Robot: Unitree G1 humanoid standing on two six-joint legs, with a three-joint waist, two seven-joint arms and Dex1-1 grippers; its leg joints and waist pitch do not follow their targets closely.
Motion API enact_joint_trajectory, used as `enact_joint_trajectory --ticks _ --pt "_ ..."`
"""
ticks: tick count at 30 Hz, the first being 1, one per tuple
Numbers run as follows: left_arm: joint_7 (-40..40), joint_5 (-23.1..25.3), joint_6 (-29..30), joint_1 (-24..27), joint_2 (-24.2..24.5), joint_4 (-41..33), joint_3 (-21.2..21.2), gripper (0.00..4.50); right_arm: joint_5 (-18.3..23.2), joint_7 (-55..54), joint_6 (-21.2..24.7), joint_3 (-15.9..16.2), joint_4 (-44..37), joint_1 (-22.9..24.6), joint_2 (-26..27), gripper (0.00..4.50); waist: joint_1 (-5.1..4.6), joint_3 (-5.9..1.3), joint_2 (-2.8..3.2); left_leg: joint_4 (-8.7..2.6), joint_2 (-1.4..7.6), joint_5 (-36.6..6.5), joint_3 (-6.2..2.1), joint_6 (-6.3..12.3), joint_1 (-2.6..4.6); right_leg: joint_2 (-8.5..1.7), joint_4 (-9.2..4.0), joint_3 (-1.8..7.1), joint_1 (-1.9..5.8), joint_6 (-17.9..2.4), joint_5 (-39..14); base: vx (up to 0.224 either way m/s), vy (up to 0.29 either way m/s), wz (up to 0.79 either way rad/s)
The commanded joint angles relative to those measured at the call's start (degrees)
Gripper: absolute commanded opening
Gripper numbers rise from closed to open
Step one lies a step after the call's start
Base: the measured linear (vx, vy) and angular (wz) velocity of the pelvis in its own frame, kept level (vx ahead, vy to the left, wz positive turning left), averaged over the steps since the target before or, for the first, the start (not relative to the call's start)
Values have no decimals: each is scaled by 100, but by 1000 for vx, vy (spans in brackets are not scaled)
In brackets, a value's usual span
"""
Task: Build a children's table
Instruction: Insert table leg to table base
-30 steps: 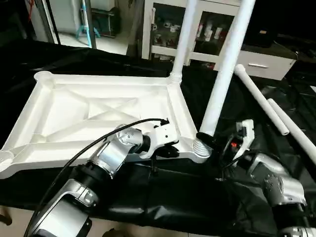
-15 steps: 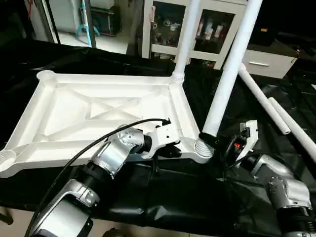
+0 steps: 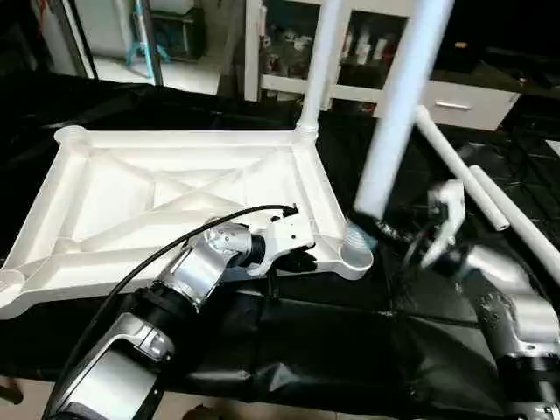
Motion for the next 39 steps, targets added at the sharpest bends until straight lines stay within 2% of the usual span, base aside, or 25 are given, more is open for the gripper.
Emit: enact_joint_trajectory --ticks 1,7,9,16,21,26,32,38,39 --pt "49 99 -21 -30 -8 51 -55 0 -167 -74 -193 66 139 100 33 194 -38 -380 -1 -460 141 -1427 -21 -23 74 -311 -410 206 263 -937 -1695 0 0 0" --pt "71 99 -43 -38 -6 83 -47 0 108 -369 -51 -266 338 70 233 194 -32 -384 -8 -451 137 -1317 -11 58 75 -300 -380 211 272 -1032 -1422 0 0 0" --pt "76 116 -62 -36 5 85 -38 0 378 -307 262 -381 439 23 217 194 -34 -384 -1 -453 138 -1343 -10 78 81 -295 -385 210 276 -1038 -1429 0 0 0" --pt "92 131 -80 -40 -7 99 -46 0 444 -319 393 -522 917 -143 135 194 -44 -387 -10 -444 131 -1292 -5 49 70 -302 -383 207 281 -1059 -1472 0 0 0" --pt "108 137 -99 -52 -31 131 -44 0 462 -191 624 -445 1001 -119 61 194 -41 -394 -26 -427 131 -1128 3 116 65 -301 -362 205 287 -1099 -1283 0 0 0" --pt "129 141 -111 -54 -47 139 -31 0 402 -209 490 -458 1304 -199 113 194 -49 -389 -31 -436 134 -1241 -4 78 66 -312 -389 202 279 -1035 -1561 0 0 0" --pt "143 146 -131 -56 -43 149 -22 0 330 -251 327 -473 1419 -114 144 194 -29 -396 -17 -425 134 -1117 4 104 68 -304 -361 205 281 -1103 -1295 0 0 0" --pt "151 145 -165 -68 -46 182 -14 0 333 -329 17 -531 1456 40 320 194 -34 -391 -2 -445 136 -1326 -6 49 72 -309 -386 203 277 -1059 -1482 0 0 0" --pt "158 148 -177 -78 -49 199 -11 0 289 -358 -147 -513 1425 152 388 194 -32 -390 7 -447 139 -1328 -9 45 73 -312 -387 206 274 -1058 -1472 0 0 0"
